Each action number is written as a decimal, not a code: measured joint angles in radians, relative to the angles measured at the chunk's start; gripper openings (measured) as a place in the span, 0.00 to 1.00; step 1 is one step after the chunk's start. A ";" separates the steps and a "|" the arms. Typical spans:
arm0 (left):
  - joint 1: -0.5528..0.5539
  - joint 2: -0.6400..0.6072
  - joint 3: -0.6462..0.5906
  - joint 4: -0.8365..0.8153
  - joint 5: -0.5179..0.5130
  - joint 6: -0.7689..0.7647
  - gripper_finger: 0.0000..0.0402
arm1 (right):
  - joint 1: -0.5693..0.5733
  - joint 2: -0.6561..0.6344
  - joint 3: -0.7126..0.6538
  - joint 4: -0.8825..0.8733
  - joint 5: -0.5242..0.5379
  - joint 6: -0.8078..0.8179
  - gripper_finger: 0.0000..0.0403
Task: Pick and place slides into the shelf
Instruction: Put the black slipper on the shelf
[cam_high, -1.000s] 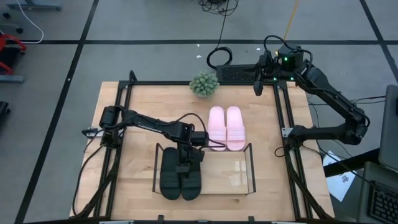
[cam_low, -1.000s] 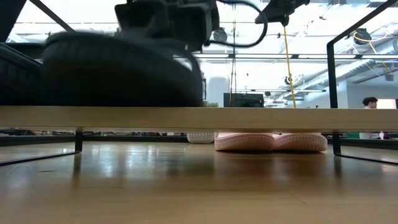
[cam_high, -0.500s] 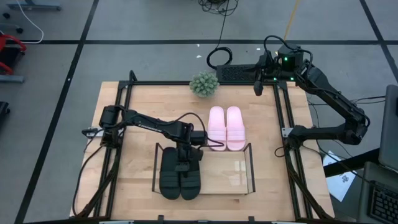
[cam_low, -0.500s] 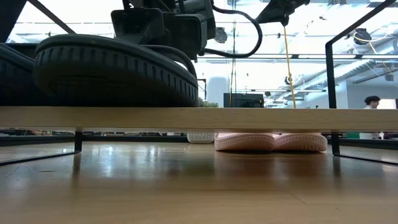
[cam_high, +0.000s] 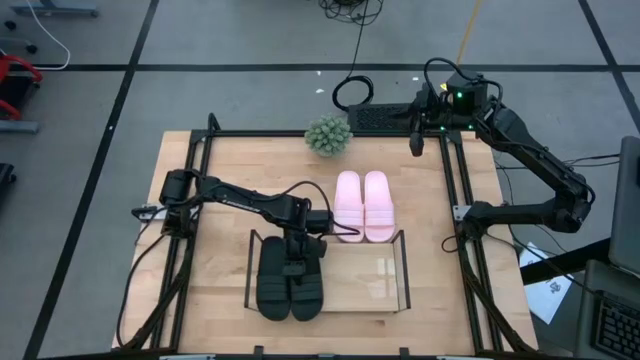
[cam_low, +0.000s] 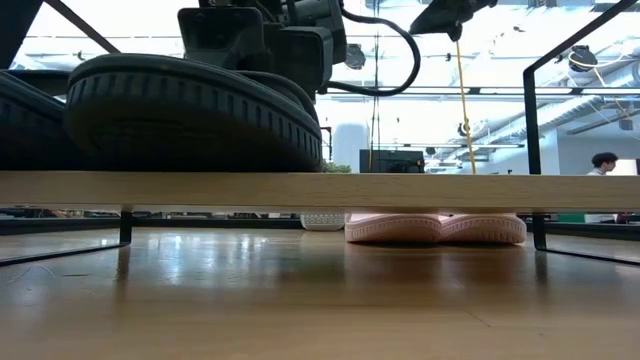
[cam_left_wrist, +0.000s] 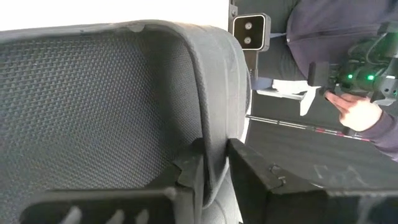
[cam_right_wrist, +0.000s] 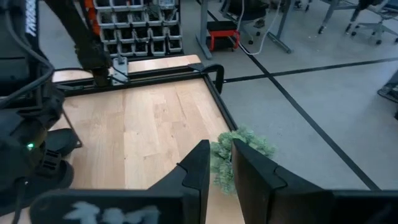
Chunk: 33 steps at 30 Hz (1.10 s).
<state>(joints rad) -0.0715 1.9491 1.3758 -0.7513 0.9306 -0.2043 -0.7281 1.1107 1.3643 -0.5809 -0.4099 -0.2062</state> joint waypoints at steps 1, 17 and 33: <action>0.000 0.000 0.000 0.000 0.000 0.000 0.19 | 0.004 0.000 0.000 -0.001 -0.002 0.000 0.14; 0.000 0.000 0.000 0.000 -0.012 -0.038 0.21 | 0.039 0.000 0.000 0.000 -0.010 -0.016 0.14; 0.006 0.000 0.001 -0.001 0.010 -0.061 0.21 | 0.070 0.000 0.000 -0.001 -0.008 -0.019 0.14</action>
<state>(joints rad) -0.0658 1.9495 1.3771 -0.7523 0.9407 -0.2655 -0.6579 1.1107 1.3643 -0.5816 -0.4175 -0.2249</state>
